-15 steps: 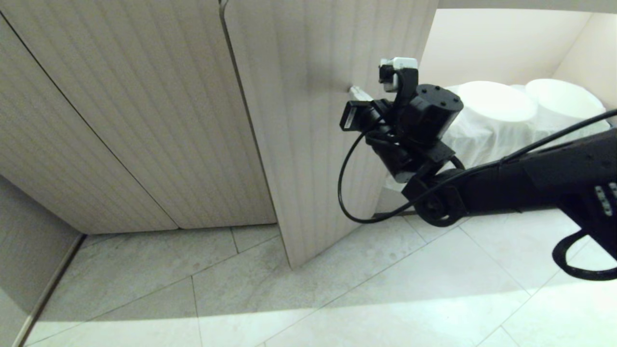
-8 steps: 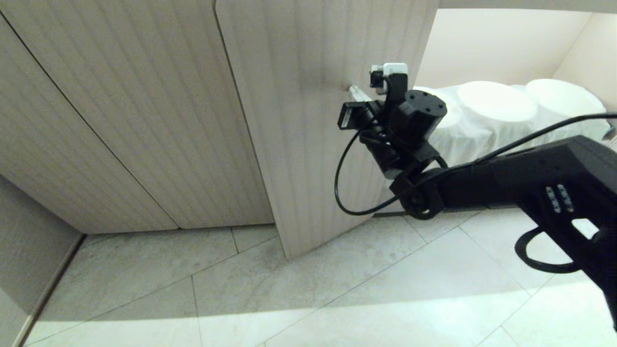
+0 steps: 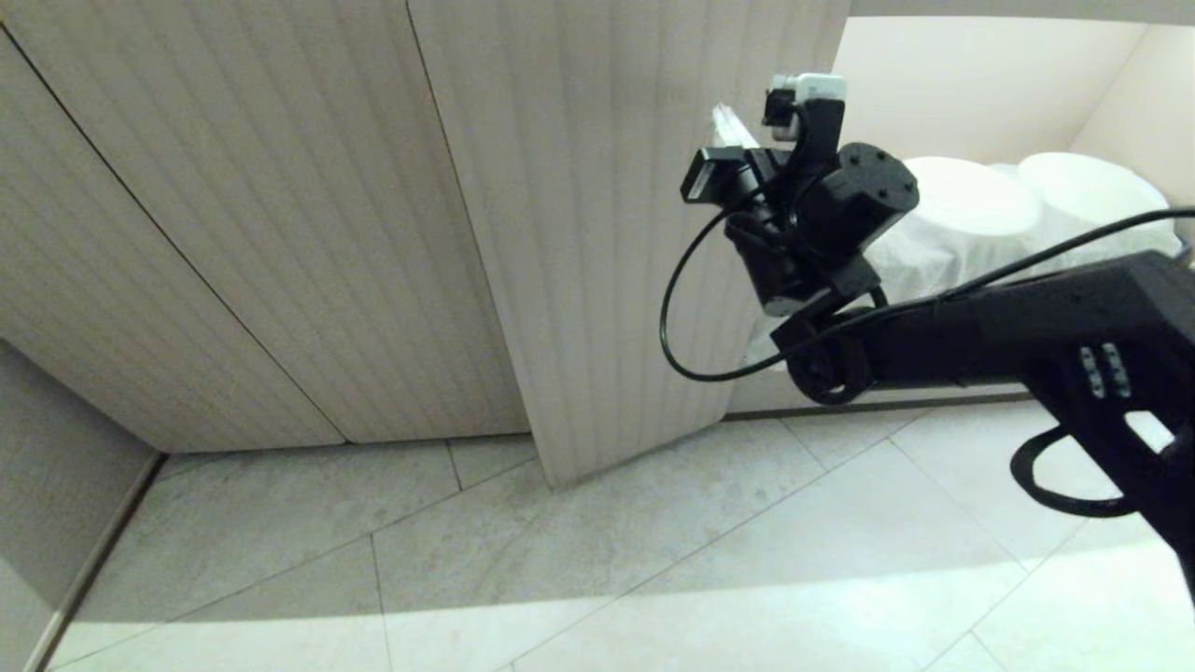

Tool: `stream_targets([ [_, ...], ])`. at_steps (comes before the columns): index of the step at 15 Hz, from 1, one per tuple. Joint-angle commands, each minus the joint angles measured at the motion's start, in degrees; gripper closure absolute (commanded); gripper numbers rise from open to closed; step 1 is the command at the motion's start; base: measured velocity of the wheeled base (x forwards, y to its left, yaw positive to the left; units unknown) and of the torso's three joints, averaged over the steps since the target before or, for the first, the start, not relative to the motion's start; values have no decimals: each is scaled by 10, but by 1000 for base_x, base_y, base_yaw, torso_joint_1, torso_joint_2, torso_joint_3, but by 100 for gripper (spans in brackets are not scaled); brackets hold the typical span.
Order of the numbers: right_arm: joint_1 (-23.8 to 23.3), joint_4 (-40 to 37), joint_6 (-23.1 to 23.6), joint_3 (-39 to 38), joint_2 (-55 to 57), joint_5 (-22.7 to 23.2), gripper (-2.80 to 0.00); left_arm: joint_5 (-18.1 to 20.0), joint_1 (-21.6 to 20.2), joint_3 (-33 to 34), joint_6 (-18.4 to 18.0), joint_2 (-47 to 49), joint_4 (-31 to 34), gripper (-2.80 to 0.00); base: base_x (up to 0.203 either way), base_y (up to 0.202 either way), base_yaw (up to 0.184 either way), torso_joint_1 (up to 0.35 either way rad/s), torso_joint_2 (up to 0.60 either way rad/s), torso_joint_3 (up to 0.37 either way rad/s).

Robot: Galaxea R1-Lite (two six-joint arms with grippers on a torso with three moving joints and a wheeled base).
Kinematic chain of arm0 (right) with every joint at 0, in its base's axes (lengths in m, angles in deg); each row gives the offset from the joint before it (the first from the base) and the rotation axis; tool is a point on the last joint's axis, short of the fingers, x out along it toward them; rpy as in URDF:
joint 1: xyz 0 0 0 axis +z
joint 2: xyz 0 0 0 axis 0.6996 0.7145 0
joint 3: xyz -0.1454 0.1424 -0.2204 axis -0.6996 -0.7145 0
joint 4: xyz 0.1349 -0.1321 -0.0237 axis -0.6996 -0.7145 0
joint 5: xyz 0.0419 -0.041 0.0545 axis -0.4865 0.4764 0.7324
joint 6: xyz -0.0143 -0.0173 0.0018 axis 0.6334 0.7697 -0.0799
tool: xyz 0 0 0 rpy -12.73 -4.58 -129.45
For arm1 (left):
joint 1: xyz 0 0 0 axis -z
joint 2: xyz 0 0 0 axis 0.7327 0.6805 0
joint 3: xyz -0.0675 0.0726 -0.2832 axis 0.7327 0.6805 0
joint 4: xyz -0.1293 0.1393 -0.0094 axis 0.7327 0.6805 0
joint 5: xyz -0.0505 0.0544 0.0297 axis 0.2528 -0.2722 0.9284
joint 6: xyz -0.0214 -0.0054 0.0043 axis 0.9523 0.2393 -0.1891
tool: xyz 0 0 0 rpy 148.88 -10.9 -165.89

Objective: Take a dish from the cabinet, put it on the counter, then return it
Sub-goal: Close the cabinet door

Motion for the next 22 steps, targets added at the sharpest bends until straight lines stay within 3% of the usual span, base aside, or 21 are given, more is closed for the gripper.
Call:
stream_targets([
  [1,0,3,1,-13,-49,-1,0,0,0,0,0,0,0,0,0,0,0,0,0,0],
  [10,0,5,-1,-191,-250,-1,0,0,0,0,0,0,0,0,0,0,0,0,0,0],
  [22,-1,1,0,-655,-483,-6,0,0,0,0,0,0,0,0,0,0,0,0,0,0],
])
